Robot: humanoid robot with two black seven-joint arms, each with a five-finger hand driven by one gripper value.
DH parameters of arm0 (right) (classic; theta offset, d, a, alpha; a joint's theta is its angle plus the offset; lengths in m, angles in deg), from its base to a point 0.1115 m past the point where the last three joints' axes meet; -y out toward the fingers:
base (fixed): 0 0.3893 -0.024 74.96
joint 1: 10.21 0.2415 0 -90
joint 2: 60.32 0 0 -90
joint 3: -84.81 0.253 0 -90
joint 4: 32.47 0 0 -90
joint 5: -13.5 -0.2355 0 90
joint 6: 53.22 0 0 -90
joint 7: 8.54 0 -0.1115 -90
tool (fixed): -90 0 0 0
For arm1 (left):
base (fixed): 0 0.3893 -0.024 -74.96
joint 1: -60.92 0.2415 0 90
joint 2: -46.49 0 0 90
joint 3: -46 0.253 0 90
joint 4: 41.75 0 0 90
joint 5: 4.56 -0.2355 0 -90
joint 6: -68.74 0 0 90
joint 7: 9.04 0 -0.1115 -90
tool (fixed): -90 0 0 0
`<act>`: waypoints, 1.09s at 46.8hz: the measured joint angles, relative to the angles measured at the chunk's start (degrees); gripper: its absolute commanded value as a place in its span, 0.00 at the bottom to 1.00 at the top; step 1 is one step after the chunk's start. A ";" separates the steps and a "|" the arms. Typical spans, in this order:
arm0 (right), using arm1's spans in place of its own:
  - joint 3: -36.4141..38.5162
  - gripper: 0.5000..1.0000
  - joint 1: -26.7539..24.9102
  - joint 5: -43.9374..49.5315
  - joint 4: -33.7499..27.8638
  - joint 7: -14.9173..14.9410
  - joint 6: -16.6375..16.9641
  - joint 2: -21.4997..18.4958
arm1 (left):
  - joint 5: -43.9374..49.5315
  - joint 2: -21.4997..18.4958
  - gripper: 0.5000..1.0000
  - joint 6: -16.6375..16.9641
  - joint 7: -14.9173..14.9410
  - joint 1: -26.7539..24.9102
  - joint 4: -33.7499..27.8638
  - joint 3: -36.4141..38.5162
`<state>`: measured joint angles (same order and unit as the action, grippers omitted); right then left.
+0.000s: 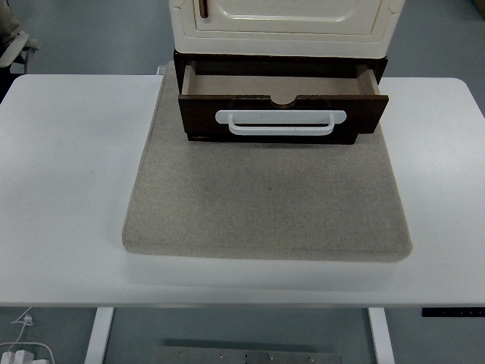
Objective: Open the drawer under the combination cabinet
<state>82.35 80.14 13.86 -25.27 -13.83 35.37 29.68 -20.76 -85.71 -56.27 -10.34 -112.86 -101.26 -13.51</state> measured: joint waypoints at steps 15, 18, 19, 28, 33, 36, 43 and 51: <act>0.00 0.86 0.00 0.00 0.00 0.00 0.00 0.00 | 3.66 -1.64 1.00 2.42 0.18 0.19 13.63 0.44; 0.00 0.86 0.00 0.00 0.00 0.00 0.00 0.00 | 3.78 -1.38 1.00 4.43 0.45 0.19 16.41 0.68; 0.00 0.86 0.00 0.00 0.00 0.00 0.00 0.00 | 3.83 -1.19 1.00 5.41 0.49 0.20 17.57 0.70; 0.00 0.86 0.01 0.00 0.00 0.01 0.00 0.00 | 4.19 0.55 1.00 11.07 0.77 0.16 25.60 0.80; 0.00 0.86 0.02 0.00 0.00 0.01 0.00 0.00 | 4.34 2.85 1.00 12.93 1.43 0.16 30.30 0.80; 0.00 0.86 0.00 0.00 0.00 0.00 0.00 0.00 | 4.34 4.98 1.00 14.81 2.99 0.15 33.64 0.81; -0.14 0.86 -0.06 -0.14 0.02 0.00 0.08 0.00 | 4.77 9.58 1.00 18.76 5.37 1.93 39.97 0.80; -0.11 0.86 -0.11 -0.14 0.07 0.00 0.10 0.00 | 5.08 13.27 1.00 22.00 5.61 6.37 41.21 0.69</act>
<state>82.24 80.03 13.72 -25.20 -13.83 35.46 29.68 -15.68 -72.44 -34.27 -4.74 -106.48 -60.05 -12.82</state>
